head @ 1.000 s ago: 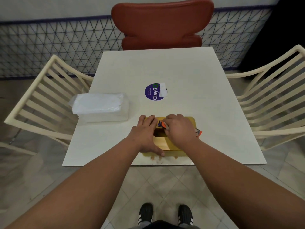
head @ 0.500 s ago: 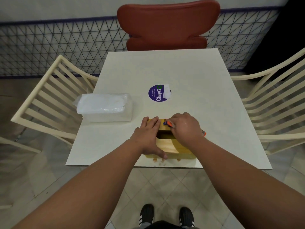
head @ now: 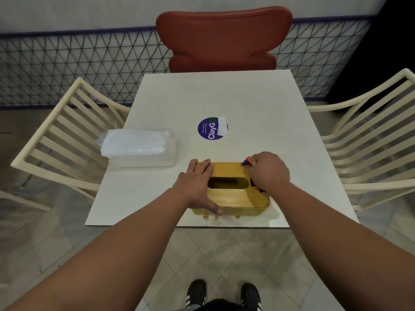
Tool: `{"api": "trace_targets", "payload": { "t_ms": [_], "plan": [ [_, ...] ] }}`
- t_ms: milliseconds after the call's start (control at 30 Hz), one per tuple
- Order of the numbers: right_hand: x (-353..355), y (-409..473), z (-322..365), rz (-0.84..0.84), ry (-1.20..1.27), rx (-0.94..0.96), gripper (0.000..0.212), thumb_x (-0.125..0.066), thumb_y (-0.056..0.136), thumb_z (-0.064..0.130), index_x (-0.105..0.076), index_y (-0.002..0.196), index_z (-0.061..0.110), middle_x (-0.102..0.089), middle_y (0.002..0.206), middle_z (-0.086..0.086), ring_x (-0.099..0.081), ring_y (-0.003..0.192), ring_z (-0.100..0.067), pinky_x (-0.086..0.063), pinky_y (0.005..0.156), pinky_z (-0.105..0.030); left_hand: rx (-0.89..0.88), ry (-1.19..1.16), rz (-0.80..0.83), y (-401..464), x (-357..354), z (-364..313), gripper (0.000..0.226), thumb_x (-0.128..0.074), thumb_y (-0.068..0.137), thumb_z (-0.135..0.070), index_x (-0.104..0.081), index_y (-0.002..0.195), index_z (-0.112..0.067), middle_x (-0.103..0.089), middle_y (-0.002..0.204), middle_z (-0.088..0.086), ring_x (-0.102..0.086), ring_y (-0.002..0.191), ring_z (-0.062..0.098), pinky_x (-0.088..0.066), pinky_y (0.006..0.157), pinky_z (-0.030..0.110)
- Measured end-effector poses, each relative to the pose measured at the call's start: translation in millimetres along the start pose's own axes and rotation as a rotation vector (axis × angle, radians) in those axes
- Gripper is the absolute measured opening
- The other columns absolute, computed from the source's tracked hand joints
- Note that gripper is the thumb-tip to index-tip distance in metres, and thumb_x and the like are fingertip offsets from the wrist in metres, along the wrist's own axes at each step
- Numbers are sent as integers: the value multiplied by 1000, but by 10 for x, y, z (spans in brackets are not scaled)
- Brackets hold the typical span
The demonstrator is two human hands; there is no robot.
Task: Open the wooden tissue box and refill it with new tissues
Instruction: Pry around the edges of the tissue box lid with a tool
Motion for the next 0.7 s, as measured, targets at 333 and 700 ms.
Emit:
{"api": "trace_targets", "payload": {
  "t_ms": [333,700],
  "plan": [
    [246,-192,599,303,1242,-235,57,-64,70,69,-71,102,21,-75,97,-4,-71,92,-27,-53,90,-49,133,-1318,-324,-183,799,-343,60,-28,90,-69,-57,125,-30,-63,121,-4,-60,108,12,-45,100,38],
    [161,-470,785,325,396,333,50,-52,93,52,-56,131,20,-58,124,2,-53,111,-17,-38,87,-28,548,-1117,-637,-761,545,261,22,-57,88,-30,-58,106,-19,-63,98,2,-60,92,23,-51,85,40]
  ]
}}
Point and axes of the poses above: each hand's wrist, its own y-axis towards the middle knuckle, its own x-axis out of the back of the hand, z = x × y, the point moved 7 cm from there along y, towards the middle knuckle
